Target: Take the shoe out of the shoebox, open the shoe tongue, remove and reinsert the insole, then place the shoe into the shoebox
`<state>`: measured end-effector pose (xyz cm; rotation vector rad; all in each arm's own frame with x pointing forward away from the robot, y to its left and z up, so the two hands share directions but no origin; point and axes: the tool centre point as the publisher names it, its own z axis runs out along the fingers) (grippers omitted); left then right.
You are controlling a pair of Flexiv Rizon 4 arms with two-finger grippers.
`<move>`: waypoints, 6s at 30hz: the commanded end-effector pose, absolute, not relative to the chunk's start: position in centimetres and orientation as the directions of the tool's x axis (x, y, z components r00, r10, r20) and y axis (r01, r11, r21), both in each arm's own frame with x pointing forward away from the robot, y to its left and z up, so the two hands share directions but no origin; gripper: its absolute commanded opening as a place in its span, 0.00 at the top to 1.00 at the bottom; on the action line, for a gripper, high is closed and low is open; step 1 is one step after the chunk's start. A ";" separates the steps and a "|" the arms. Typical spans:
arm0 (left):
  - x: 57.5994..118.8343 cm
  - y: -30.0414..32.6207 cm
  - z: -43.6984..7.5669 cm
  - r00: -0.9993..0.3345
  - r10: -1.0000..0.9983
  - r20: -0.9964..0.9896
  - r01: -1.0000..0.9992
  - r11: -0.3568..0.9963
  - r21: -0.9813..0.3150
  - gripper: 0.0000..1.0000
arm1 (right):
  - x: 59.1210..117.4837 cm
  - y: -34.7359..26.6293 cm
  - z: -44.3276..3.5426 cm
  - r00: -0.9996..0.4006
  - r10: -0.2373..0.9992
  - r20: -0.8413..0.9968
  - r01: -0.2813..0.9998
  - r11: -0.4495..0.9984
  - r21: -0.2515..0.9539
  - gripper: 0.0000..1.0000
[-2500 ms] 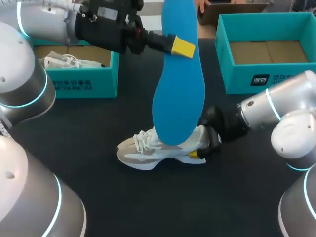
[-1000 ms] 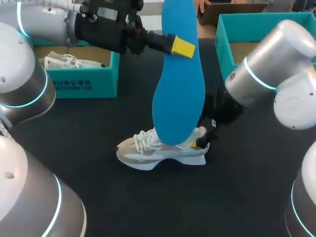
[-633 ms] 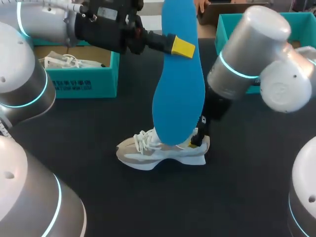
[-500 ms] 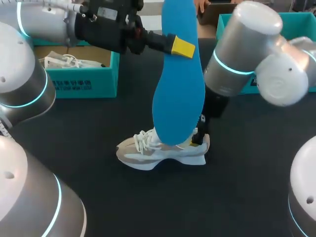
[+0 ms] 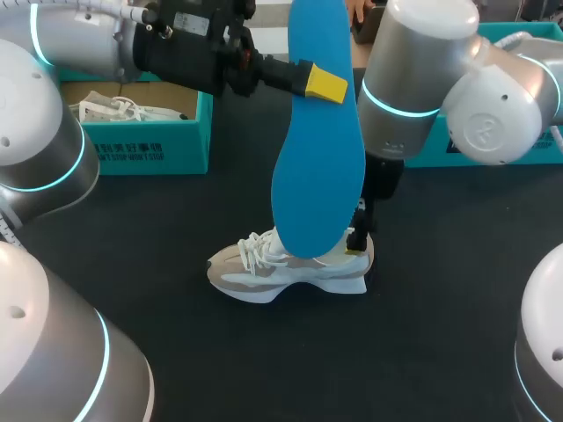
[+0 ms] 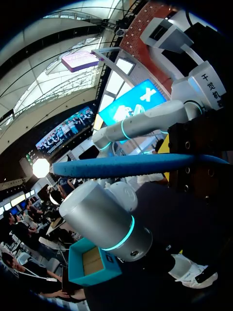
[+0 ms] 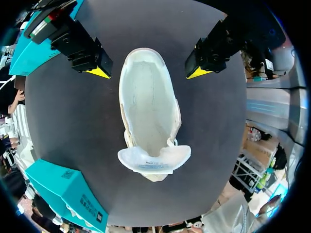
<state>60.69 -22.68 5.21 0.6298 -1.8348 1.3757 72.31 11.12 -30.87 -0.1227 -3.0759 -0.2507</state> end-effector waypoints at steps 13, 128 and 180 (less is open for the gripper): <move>60.7 -22.8 5.1 -0.601 0.047 0.798 -0.752 0.304 -0.585 1.00 | 76.8 13.5 -34.1 -0.997 -0.002 0.080 0.010 0.989 0.149 0.00; 60.7 -22.8 5.1 -0.601 0.047 0.798 -0.752 0.304 -0.585 1.00 | 70.6 15.6 -38.5 -0.082 0.933 0.350 0.977 0.006 0.213 0.00; 60.7 -22.8 5.1 -0.601 0.047 0.798 -0.752 0.304 -0.585 1.00 | 72.6 13.2 -20.8 -0.251 0.370 0.894 0.962 -0.002 0.271 0.00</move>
